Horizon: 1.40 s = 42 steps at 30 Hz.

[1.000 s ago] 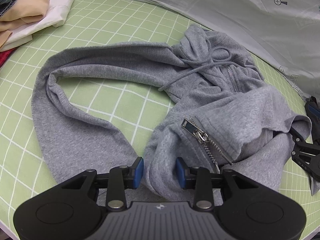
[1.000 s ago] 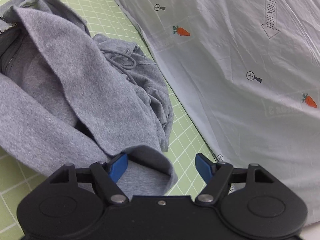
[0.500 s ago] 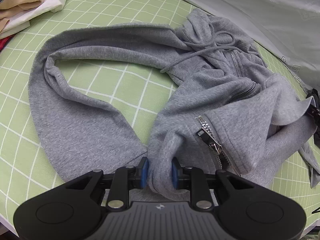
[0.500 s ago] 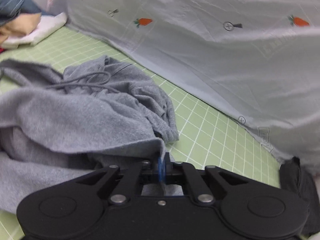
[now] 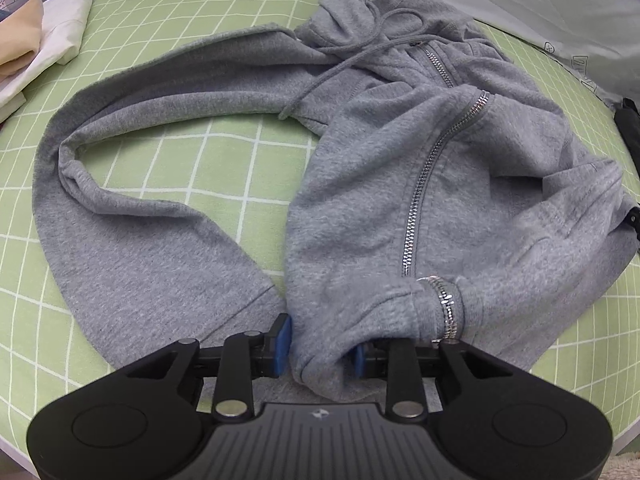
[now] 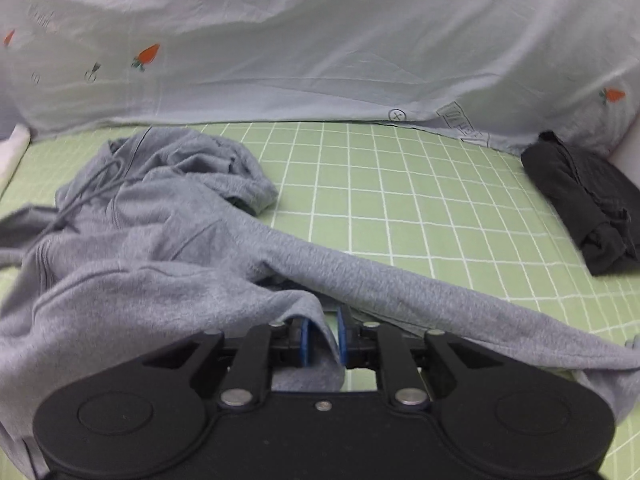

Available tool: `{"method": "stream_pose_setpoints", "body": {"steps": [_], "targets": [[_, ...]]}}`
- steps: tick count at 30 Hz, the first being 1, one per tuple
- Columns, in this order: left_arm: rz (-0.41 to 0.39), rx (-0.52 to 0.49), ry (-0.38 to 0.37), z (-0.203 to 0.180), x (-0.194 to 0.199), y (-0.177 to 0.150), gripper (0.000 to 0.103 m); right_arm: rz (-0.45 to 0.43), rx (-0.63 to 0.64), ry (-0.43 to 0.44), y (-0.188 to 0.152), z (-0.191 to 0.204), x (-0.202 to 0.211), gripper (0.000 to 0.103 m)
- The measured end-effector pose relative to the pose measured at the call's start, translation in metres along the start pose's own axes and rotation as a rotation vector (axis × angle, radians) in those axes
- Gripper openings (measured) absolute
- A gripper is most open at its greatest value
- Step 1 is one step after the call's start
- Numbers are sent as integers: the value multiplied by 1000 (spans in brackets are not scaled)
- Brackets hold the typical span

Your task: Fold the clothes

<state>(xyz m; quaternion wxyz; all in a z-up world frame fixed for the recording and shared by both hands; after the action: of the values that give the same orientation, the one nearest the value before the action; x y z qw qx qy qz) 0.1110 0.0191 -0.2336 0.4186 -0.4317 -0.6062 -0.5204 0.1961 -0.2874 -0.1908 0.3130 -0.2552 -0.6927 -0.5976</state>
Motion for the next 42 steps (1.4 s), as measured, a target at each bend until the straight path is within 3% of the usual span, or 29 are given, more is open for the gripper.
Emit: {"method": "stream_pose_setpoints", "body": {"steps": [3, 5, 8, 10, 12, 15, 17, 20, 23, 27, 30, 32, 34, 36, 39, 42], "targets": [[-15, 48, -25, 5, 0, 0, 31, -33, 238, -8, -8, 22, 5, 45], [-27, 76, -31, 7, 1, 0, 24, -45, 402, -18, -14, 37, 4, 51], [-60, 81, -13, 6, 6, 5, 17, -57, 634, -34, -24, 54, 0, 52], [-106, 65, 18, 4, 14, 12, 14, -57, 784, -26, -32, 63, -2, 43], [-166, 45, 64, 5, 27, 23, 12, -64, 892, -21, -36, 70, -1, 8], [-266, 15, 134, 8, 52, 43, 11, -119, 705, 29, -17, 61, 21, 7], [-351, 5, 153, 8, 78, 57, 11, -160, 467, 76, 0, 45, 43, 7], [-474, -24, 93, -5, 122, 65, 11, -210, 53, 160, 15, 11, 81, 7], [-503, -90, 62, -29, 134, 49, 16, -191, -214, 192, -1, -22, 103, 7], [-340, -139, 55, -53, 82, -4, 23, 24, -264, 108, -74, -35, 82, 7], [-214, -191, 125, -56, 46, -54, 25, 124, -198, 52, -118, -28, 75, 9], [-207, -216, 179, -57, 39, -74, 33, 117, -115, 37, -128, -20, 80, 14], [-235, -209, 188, -57, 44, -83, 42, 100, -33, 16, -134, -12, 85, 23], [-260, -199, 189, -57, 51, -91, 49, 76, 16, 3, -137, -8, 92, 26], [-258, -181, 190, -56, 57, -102, 49, 46, 49, -10, -140, -6, 97, 35], [-221, -156, 165, -56, 56, -117, 49, 9, 111, -40, -140, -3, 99, 36]]}}
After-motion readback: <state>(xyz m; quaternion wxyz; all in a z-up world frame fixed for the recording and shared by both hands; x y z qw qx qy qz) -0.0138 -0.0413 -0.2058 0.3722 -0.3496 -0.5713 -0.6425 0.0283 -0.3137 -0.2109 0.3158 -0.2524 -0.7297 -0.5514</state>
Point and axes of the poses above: each gripper's, at about its wrist camera, not at the fingertips, and x roughly against the way its jaws point, z to its left, y to its top, the point moved 8 cm from there along -x, roughly the way its jaws point, and after that the axes turned 4 degrees about -x, right-handed, at the moved point
